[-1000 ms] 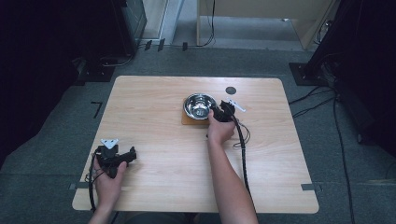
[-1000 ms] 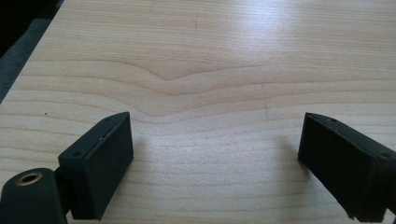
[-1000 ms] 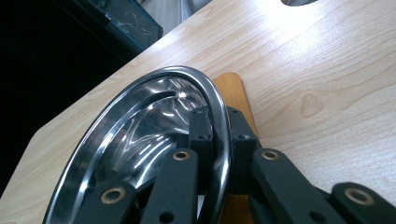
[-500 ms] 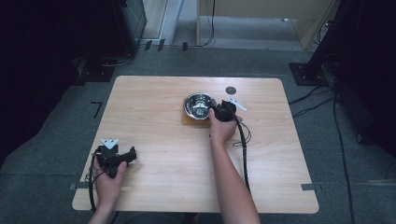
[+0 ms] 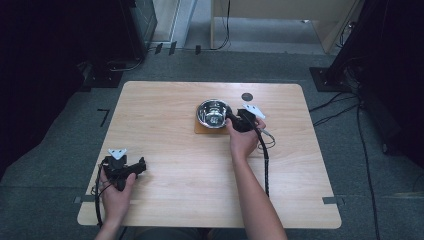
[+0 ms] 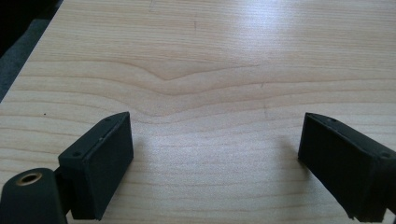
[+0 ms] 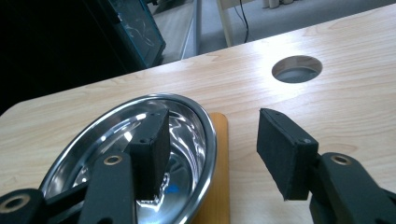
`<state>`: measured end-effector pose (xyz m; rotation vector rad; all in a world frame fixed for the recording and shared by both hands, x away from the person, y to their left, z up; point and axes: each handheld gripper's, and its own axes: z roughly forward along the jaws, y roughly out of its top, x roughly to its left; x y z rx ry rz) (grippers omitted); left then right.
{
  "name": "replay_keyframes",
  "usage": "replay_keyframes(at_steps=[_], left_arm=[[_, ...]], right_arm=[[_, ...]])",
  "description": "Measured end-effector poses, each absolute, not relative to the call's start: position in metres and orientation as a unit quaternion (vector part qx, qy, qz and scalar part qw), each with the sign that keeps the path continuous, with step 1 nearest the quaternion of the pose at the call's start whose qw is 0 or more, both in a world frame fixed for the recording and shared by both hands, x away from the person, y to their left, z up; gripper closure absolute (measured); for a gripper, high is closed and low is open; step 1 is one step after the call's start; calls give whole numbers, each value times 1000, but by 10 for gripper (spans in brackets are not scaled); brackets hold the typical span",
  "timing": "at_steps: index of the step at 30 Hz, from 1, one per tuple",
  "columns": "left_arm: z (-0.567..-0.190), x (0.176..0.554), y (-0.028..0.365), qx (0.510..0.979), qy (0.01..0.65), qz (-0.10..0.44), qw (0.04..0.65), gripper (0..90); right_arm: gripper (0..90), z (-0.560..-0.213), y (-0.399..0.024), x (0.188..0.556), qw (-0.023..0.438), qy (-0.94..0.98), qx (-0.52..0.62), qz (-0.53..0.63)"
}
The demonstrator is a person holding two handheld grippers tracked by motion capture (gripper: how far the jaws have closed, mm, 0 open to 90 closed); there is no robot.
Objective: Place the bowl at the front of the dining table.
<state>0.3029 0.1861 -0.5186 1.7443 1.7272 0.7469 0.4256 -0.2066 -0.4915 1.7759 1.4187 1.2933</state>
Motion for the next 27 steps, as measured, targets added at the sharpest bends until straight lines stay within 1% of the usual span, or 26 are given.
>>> replay_keyframes(at_steps=[2, 7, 8, 9, 16, 20, 27], left_arm=[[-519, 303, 186, 652, 645, 279, 284, 100], [-519, 303, 186, 652, 645, 279, 284, 100], [-519, 303, 186, 652, 645, 279, 284, 100], [-519, 303, 186, 652, 645, 279, 284, 100], [-519, 303, 186, 652, 645, 279, 284, 100], [-519, 303, 186, 652, 645, 279, 284, 100], [-519, 303, 186, 652, 645, 279, 284, 100]], right_arm=[[494, -491, -209, 421, 273, 525, 651, 476], [457, -494, -215, 416, 265, 536, 647, 473], [424, -495, -217, 415, 259, 539, 645, 476], [353, -496, -217, 414, 246, 550, 642, 474], [332, -493, -214, 404, 242, 590, 625, 450], [248, -490, -215, 395, 224, 607, 613, 454], [208, -489, -214, 381, 235, 633, 590, 443]])
